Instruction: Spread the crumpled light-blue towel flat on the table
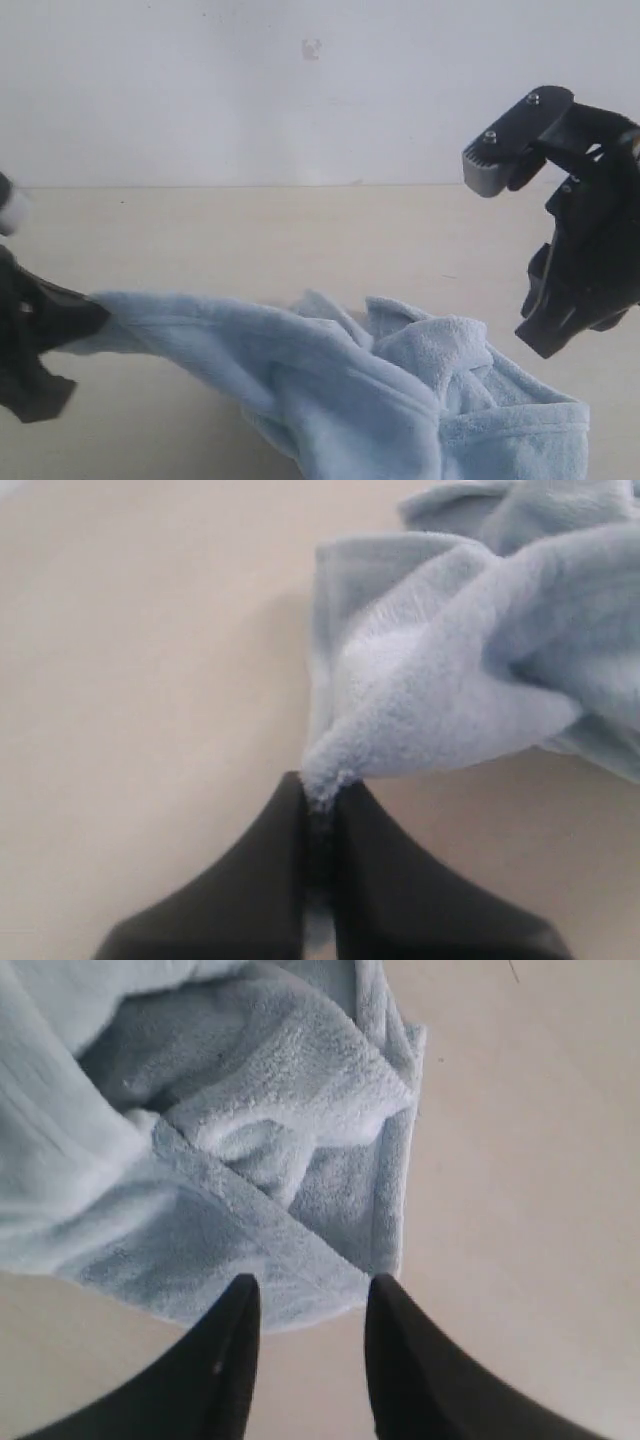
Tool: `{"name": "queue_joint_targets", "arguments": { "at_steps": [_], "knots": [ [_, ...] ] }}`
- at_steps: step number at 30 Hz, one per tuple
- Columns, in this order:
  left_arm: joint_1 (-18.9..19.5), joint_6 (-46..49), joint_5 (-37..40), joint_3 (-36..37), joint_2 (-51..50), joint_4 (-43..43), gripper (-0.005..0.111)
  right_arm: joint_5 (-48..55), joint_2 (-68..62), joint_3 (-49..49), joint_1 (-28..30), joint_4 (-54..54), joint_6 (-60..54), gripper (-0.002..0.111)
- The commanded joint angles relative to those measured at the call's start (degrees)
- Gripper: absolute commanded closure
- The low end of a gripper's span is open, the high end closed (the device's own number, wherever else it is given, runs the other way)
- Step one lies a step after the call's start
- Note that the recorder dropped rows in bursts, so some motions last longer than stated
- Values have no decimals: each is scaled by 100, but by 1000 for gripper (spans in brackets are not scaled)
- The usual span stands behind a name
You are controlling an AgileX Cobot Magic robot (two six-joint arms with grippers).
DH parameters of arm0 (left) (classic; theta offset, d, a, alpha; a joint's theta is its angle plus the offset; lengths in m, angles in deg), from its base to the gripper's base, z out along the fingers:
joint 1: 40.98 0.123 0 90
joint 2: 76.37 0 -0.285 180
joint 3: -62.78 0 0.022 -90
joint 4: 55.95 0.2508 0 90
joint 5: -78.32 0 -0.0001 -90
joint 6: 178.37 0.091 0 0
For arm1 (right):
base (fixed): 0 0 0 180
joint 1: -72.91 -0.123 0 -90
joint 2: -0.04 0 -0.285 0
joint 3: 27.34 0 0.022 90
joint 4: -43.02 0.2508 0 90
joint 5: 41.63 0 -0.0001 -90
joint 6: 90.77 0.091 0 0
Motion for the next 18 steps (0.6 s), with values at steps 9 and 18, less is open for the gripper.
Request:
{"name": "queue_joint_targets", "arguments": {
  "at_steps": [9,18],
  "knots": [
    [92,-2847,2962,-600,1977,3458,103,-1157,28,-1134,1,-646,-82,74],
    [92,-2977,3197,-600,1993,3733,103,-2135,-336,-1192,1,-561,243,44]
  ]
}}
